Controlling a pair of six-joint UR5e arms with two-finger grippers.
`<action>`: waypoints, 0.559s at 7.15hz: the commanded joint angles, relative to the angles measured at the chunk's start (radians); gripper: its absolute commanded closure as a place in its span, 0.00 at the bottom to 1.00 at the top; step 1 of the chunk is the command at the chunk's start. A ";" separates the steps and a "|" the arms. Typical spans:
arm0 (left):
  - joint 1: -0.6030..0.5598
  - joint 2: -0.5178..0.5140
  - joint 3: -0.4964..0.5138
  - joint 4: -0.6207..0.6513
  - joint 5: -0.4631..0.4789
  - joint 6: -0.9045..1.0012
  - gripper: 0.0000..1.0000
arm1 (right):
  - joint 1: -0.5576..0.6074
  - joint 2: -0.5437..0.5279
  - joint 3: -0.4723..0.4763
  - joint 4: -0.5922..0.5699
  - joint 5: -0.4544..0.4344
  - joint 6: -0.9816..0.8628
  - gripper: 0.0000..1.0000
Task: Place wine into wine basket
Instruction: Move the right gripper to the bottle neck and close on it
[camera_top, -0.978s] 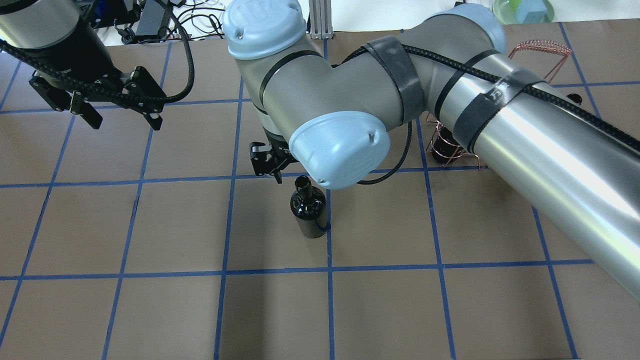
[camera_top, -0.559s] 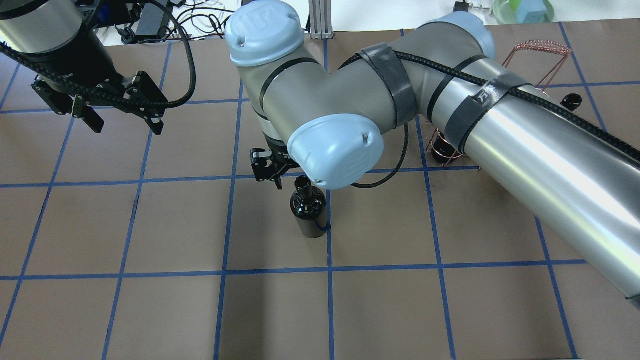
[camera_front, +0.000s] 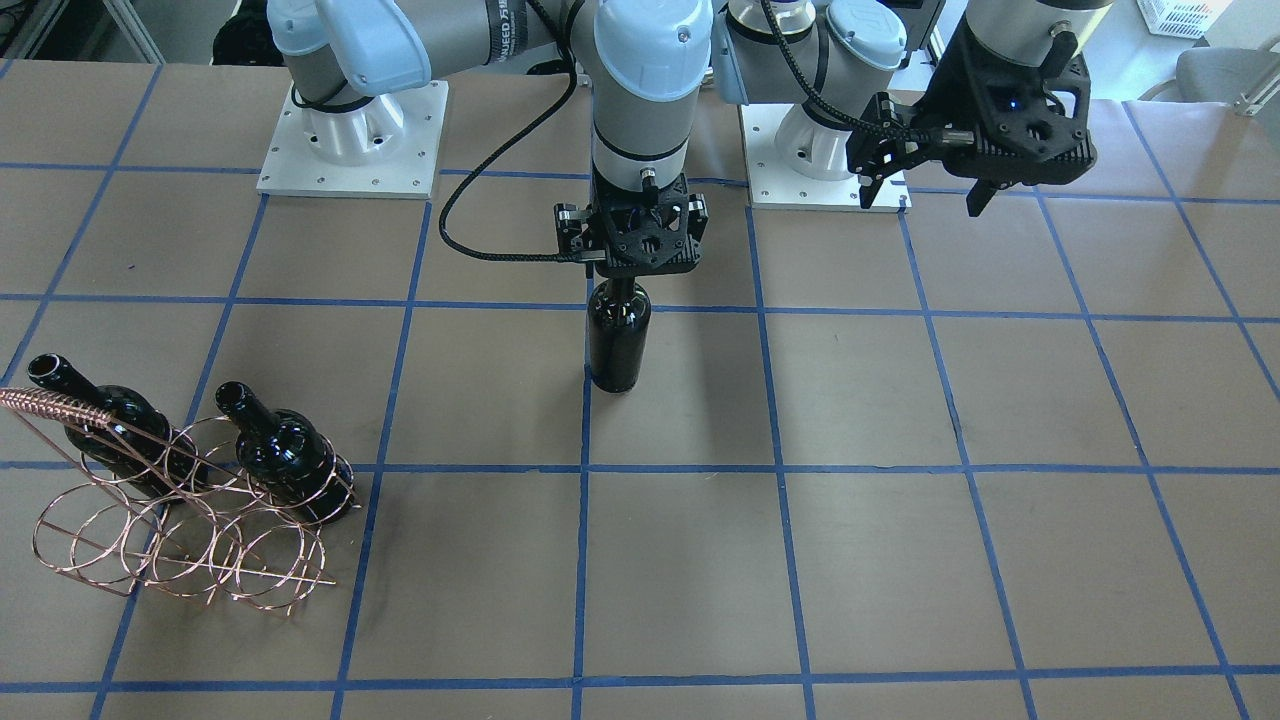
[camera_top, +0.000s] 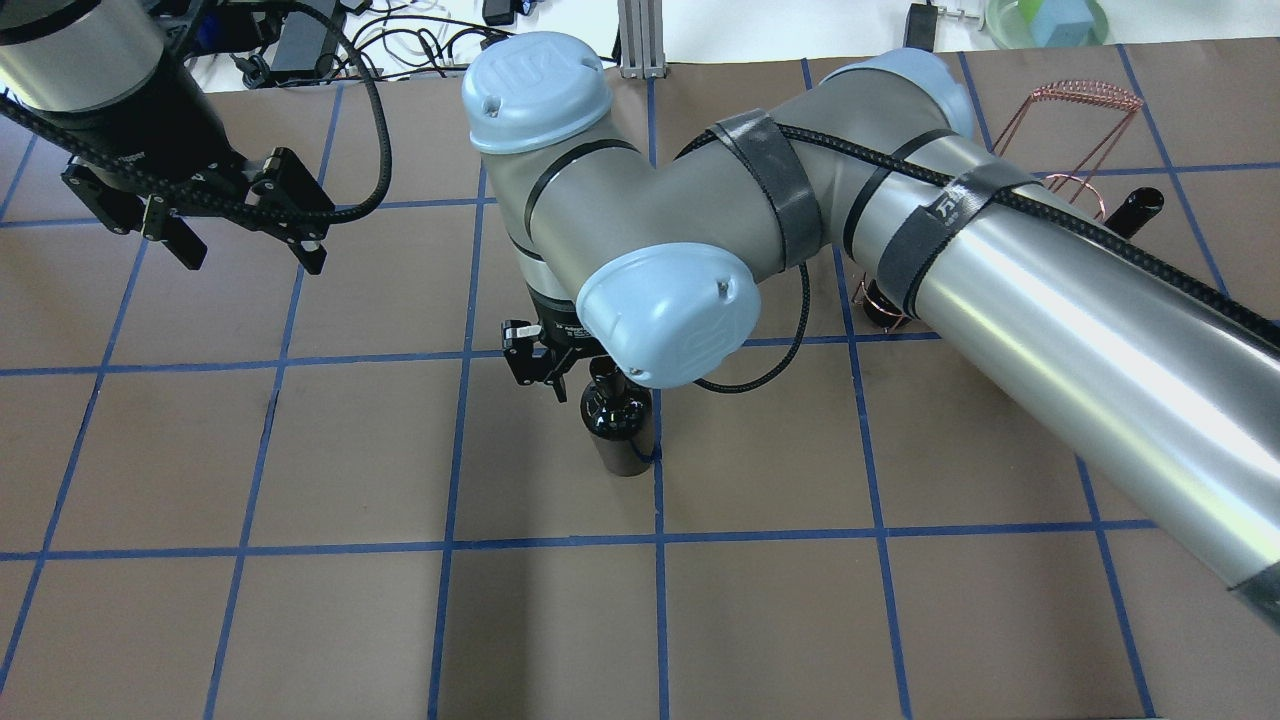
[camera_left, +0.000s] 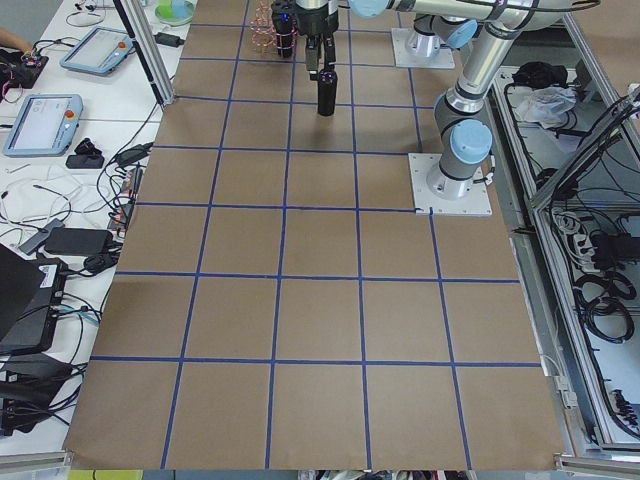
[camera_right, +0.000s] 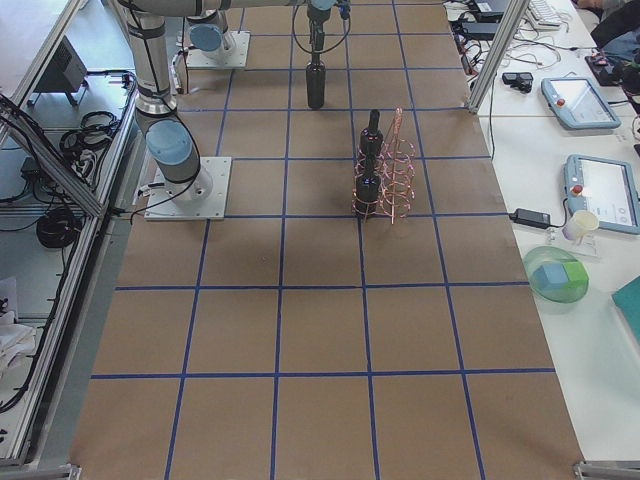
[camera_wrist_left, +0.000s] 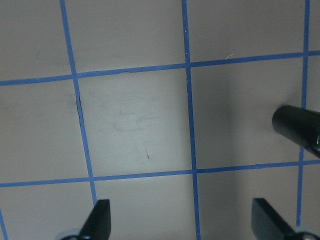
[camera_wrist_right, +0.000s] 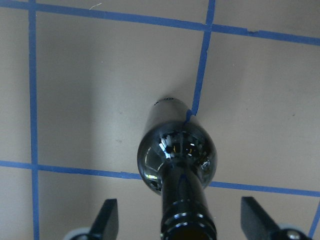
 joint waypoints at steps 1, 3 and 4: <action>0.000 0.000 -0.002 0.000 0.000 -0.003 0.00 | 0.000 0.002 0.011 -0.001 0.019 0.003 0.44; 0.000 0.000 -0.003 0.000 -0.002 -0.007 0.00 | 0.000 0.002 0.011 -0.001 0.019 0.003 0.53; 0.000 0.000 -0.003 0.000 -0.002 -0.007 0.00 | 0.000 0.002 0.011 -0.003 0.019 0.003 0.55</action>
